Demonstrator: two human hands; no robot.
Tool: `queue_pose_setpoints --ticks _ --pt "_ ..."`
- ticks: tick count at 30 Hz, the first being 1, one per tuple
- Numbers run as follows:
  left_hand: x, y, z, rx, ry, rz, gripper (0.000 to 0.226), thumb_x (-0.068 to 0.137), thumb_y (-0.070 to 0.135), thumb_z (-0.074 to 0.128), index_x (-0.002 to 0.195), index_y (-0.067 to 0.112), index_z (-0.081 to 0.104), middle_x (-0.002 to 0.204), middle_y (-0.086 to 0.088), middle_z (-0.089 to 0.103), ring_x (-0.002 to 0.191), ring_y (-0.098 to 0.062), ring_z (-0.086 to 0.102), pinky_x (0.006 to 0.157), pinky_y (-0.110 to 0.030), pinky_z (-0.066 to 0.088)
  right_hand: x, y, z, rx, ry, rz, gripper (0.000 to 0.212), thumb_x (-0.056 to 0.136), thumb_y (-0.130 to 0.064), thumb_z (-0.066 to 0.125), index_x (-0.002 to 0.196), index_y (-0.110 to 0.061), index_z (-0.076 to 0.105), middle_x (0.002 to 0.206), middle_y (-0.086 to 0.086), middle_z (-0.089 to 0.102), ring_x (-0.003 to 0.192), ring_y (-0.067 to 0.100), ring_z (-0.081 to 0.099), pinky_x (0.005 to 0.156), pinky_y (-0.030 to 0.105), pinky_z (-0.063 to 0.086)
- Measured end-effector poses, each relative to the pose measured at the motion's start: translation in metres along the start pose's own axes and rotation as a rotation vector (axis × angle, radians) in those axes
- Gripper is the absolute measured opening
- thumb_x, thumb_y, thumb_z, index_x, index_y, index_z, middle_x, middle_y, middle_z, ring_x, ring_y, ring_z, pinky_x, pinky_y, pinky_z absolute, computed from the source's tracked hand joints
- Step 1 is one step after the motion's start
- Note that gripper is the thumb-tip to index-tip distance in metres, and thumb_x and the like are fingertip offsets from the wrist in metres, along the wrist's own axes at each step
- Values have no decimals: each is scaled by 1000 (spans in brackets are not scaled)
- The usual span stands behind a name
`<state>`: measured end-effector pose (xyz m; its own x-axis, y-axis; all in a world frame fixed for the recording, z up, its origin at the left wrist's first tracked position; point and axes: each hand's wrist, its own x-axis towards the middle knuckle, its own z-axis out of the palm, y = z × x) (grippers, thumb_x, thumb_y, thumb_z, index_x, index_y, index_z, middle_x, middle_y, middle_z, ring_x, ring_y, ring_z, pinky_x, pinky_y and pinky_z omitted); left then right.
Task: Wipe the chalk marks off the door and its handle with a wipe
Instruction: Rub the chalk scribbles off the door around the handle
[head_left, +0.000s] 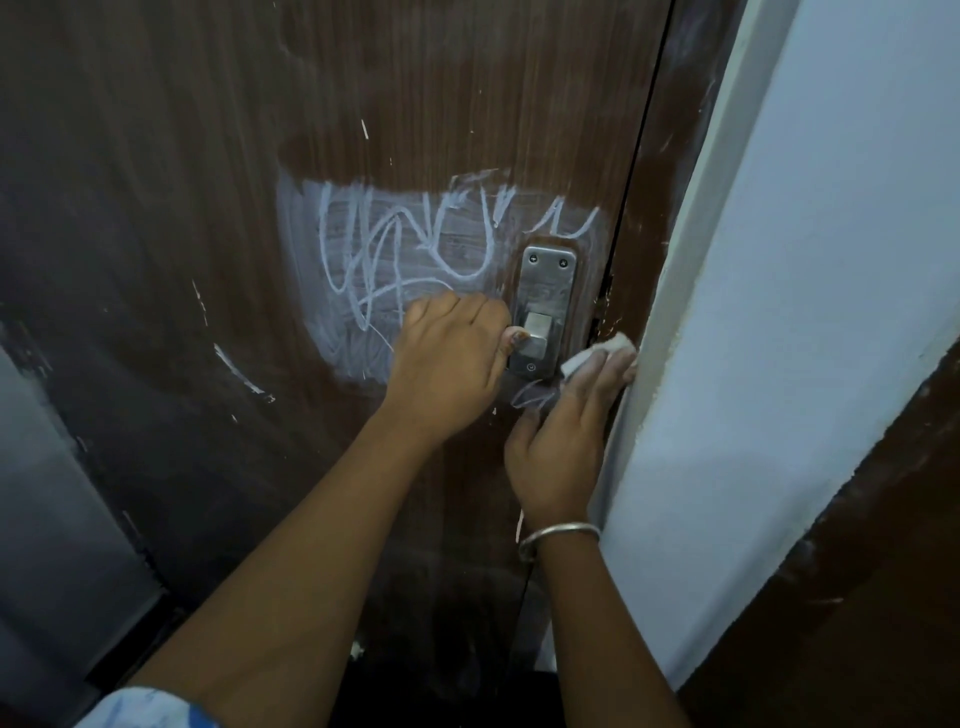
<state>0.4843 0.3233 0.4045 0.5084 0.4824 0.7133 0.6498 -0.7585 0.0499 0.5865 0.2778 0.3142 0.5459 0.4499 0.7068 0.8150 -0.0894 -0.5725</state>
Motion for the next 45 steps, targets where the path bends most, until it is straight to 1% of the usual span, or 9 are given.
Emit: queue_pose_setpoints --ticks 11,19,21,24,27,30,36,41,45 --pt "-2 0 3 -25 46 -4 26 96 29 40 91 9 56 88 -8 58 84 -27 48 77 -33 23 -38 25 2 -195 -139 -83 86 75 -13 64 144 6 17 154 24 6 143 33 -2 115 38 1" --pt "-10 -4 -1 -121 21 -4 25 96 24 43 113 13 58 110 -5 58 108 -23 49 96 -31 26 -41 25 12 -128 -191 -102 97 73 -22 69 146 0 10 155 14 -2 144 32 -2 111 44 20" --pt "-27 -6 -1 -227 65 -78 39 93 15 47 131 11 47 136 -7 47 134 -20 32 112 -36 20 -41 25 12 -150 -212 -120 99 73 -25 69 147 -1 8 155 14 -4 144 32 -3 112 43 18" --pt "-53 -5 3 -379 102 -224 59 92 6 48 145 12 24 155 -2 17 143 -11 7 116 -37 19 -41 25 9 -175 -223 -126 97 73 -25 68 146 1 9 155 17 -1 144 32 -2 112 41 10" --pt "-65 -4 9 -484 80 -264 70 91 3 47 148 17 9 156 8 -6 139 6 -3 109 -13 21 -40 20 9 -174 -254 -152 93 75 -21 67 146 4 13 154 17 0 144 32 -1 113 42 13" --pt "-71 -3 15 -569 62 -297 72 92 3 46 147 19 4 158 1 -1 138 8 -4 95 8 10 -40 8 17 -209 -371 -277 90 80 -20 61 147 2 5 155 15 -5 144 29 -9 116 36 5" --pt "-90 -13 22 -613 -56 -407 69 93 6 47 148 18 7 157 3 8 141 -1 4 98 6 4 -39 5 17 -280 -407 -309 92 79 -24 60 148 -2 5 156 12 -5 144 26 -10 117 41 3" --pt "-99 -18 24 -615 -97 -456 67 93 8 47 148 20 10 157 5 11 138 3 6 105 -5 8 -46 11 12 -201 -279 -77 96 74 -22 66 147 3 9 154 20 -3 143 33 -5 116 44 9" --pt "-101 -14 24 -653 -107 -470 66 93 6 46 148 17 13 156 2 15 136 3 9 101 1 6 -53 10 20 -253 -521 -305 94 78 -21 58 148 -4 -2 155 9 -14 143 24 -18 118 44 6"
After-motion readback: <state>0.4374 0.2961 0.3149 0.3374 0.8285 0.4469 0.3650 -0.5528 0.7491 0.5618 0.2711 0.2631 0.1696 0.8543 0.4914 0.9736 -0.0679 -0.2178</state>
